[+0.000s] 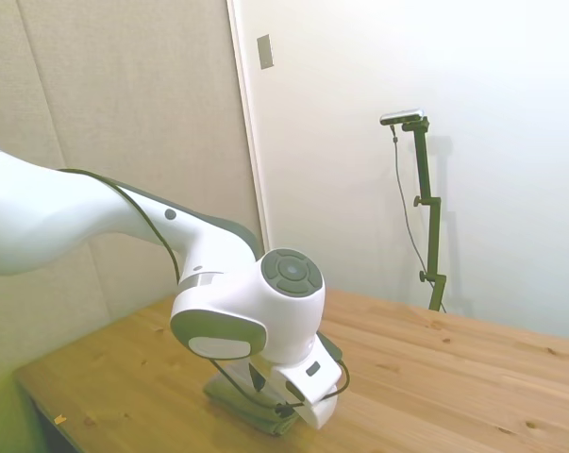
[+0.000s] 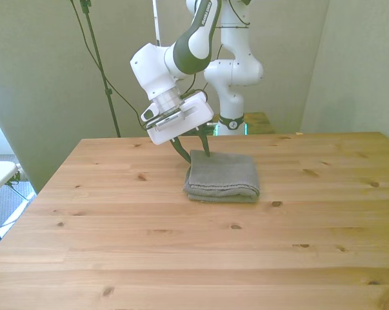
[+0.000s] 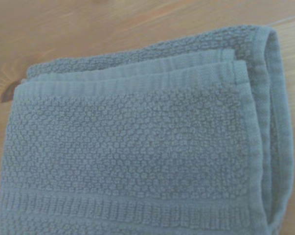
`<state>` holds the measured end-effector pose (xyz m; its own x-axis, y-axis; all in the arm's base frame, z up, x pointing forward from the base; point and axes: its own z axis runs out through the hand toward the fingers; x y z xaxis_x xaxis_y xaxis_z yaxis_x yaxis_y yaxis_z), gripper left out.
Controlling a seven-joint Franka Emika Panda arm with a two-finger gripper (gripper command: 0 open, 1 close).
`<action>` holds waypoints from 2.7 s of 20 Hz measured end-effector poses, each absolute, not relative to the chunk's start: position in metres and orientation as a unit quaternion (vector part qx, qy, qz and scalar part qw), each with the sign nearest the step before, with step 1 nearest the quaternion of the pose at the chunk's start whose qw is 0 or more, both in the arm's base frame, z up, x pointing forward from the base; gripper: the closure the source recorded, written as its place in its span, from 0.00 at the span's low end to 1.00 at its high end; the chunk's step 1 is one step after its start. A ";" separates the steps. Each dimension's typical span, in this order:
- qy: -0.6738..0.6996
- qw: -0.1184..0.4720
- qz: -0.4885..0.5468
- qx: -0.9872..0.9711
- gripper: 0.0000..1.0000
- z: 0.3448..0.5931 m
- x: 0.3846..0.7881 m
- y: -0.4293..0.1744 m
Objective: Unfold the towel
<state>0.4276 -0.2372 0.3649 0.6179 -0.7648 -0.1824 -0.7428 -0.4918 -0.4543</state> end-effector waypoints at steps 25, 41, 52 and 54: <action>0.308 0.281 -0.028 -0.908 1.00 0.446 0.482 -0.144; 0.091 0.290 0.011 -0.953 1.00 0.464 0.518 -0.057; 0.074 0.300 -0.001 -0.951 1.00 0.481 0.569 -0.012; 0.075 0.299 -0.002 -0.951 1.00 0.479 0.579 0.000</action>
<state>0.5786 0.0003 0.4790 0.9887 -0.1439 -0.0416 -0.1417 -0.8096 -0.5697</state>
